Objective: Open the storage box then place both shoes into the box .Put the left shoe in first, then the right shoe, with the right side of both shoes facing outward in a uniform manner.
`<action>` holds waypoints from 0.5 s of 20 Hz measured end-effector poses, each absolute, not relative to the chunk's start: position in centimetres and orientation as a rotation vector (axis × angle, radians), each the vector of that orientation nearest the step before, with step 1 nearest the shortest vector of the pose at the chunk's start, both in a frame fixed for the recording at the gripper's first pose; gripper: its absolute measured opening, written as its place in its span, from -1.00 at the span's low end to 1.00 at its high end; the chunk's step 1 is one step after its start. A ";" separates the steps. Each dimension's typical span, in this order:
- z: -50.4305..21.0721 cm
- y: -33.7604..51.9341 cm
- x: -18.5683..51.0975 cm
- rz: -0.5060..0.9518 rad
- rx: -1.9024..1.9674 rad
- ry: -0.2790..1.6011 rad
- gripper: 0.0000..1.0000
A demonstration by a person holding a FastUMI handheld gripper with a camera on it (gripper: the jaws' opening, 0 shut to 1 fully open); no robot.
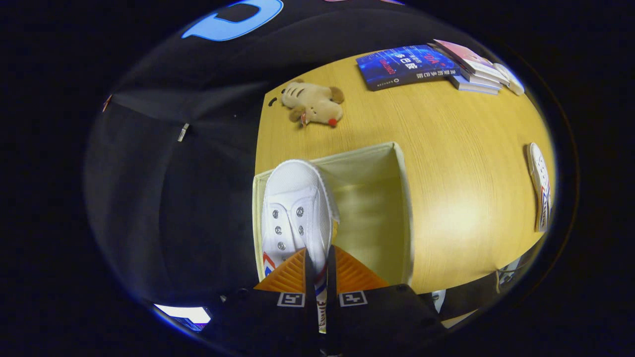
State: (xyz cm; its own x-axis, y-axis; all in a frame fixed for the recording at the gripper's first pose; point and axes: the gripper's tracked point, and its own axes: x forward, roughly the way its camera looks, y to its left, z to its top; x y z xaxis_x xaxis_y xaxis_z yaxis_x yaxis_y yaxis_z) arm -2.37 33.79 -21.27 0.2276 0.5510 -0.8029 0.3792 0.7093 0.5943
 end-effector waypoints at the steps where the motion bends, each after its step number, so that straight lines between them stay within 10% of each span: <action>1: -21.8 34.5 -2.3 0.128 0.844 1.391 -0.79; 3: -22.3 36.3 -2.8 0.166 0.863 1.414 -0.74; 10: -19.9 36.1 -2.9 0.284 0.858 1.344 0.64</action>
State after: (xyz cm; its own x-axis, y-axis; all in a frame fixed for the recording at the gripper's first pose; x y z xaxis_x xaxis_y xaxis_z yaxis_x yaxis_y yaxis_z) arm -2.89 36.11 -19.91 0.2457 0.6362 -0.7314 0.2854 0.6736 0.6818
